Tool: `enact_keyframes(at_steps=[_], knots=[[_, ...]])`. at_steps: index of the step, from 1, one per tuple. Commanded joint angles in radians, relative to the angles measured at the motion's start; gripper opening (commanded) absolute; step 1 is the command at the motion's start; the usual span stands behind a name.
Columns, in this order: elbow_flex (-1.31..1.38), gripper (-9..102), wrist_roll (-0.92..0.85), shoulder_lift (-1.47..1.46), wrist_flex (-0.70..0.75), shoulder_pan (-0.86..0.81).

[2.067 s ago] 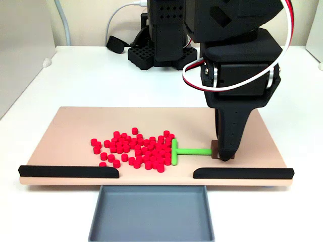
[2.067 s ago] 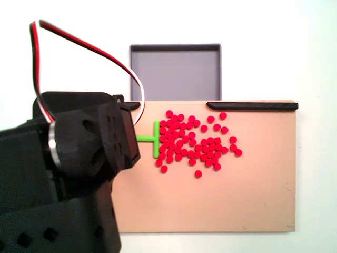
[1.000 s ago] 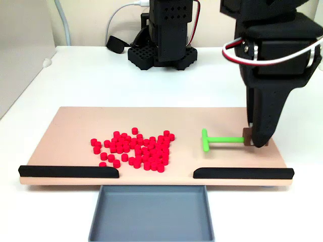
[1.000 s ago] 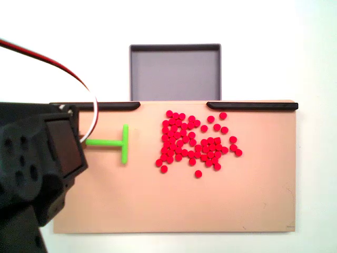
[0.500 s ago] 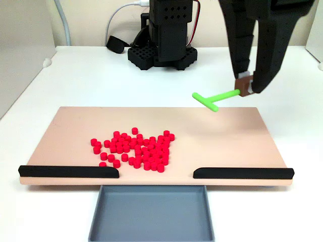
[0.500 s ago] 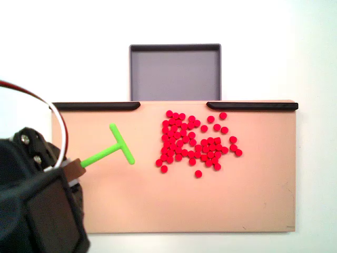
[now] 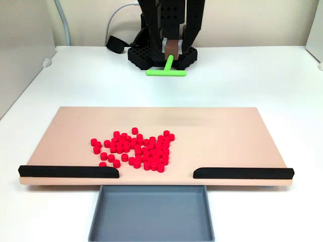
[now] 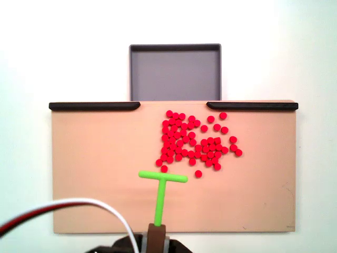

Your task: Gather the left side granules

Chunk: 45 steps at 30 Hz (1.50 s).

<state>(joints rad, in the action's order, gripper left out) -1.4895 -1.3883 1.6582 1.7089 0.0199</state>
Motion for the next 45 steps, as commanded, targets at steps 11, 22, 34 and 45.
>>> enact_keyframes(at_steps=[11,22,34,45], knots=[[-0.084,0,-0.23,0.084,0.0,-0.092],[-0.067,0,-0.143,0.055,-0.002,-0.054],[-0.067,0,-0.138,0.064,-0.017,-0.049],[-0.051,0,-0.156,0.066,-0.017,-0.041]])
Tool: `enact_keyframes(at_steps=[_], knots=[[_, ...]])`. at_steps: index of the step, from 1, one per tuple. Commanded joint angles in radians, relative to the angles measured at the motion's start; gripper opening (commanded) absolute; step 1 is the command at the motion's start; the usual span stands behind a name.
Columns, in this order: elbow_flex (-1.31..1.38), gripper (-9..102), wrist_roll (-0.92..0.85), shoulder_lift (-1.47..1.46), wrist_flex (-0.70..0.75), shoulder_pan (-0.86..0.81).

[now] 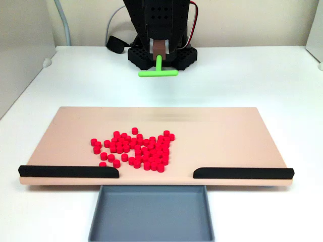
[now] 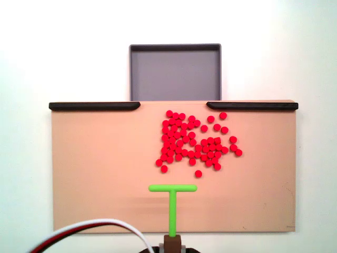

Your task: Gather the left side granules

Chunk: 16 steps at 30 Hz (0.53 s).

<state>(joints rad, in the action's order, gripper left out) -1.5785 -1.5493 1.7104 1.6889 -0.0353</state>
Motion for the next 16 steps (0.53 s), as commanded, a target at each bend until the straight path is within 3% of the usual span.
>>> enact_keyframes(at_steps=[1,16], knots=[[0.038,0,0.005,0.012,0.003,0.014],[0.038,0,-0.002,0.029,0.003,0.015]])
